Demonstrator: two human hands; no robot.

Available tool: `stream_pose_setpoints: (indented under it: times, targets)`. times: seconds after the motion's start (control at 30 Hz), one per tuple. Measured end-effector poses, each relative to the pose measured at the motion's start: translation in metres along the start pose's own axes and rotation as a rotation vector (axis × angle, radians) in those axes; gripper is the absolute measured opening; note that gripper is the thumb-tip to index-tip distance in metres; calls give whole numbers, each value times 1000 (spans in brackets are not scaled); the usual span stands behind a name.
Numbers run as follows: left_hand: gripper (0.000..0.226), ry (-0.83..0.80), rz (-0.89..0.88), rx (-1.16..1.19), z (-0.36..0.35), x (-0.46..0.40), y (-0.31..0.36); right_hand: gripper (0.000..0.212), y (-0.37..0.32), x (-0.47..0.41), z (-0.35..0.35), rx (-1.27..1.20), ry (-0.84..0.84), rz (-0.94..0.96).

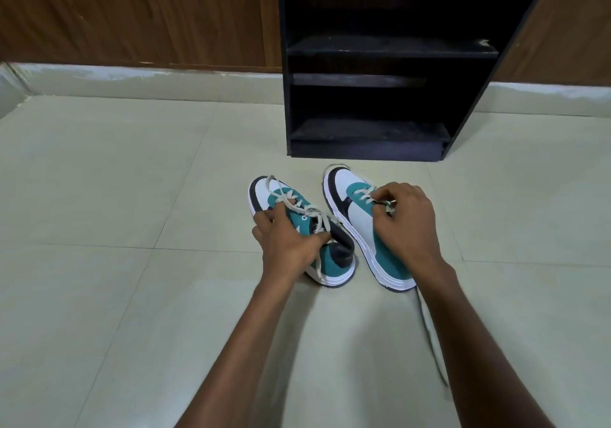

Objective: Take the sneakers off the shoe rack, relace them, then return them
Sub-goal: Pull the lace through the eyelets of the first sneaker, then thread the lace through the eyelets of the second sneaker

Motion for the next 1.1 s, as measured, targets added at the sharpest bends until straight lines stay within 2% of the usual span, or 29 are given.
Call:
stream_pose_setpoints:
  times: [0.1,0.23,0.37,0.43,0.57,0.63,0.7,0.77,0.93,1.0,1.1]
  targets:
    - [70,22,-13,35,5,-11,-3,16,4,8,5,-23,64,-37]
    - [53,77,-47,101,17,-24,3,19,16,11,5,-6,29,-264]
    - [66,53,-28,220,22,-27,10,18,13,15,1,-73,-26,-332]
    - [69,89,-85,146,18,-20,19,13,11,17,1,-124,-15,-369]
    - [73,284,-382,-172,-1,6,41,9,10,23,-1,-233,5,-452]
    - [65,229,-455,-204,-19,15,50,11,12,28,-3,-209,-12,-487]
    - [49,34,-429,-176,-39,15,56,16,13,32,-4,-204,-37,-510]
    - [40,-89,-387,-198,-51,7,60,18,15,33,-6,-216,-54,-516]
    - [30,-159,-366,-299,-55,-18,67,10,19,30,-1,-206,-5,-553]
    - [26,-184,-344,-258,-58,-18,65,11,21,30,2,-227,49,-559]
    - [14,-122,-366,-171,-62,-14,63,13,19,29,4,-334,144,-549]
Point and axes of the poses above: each hand's wrist, its own x-axis away from the middle knuckle, its own z-axis out of the back of the hand, y = z × x, the point moved 3 cm from there along -x, towards the middle knuckle, and after that the axes turned 4 degrees about -y, right-handed, at the moved point
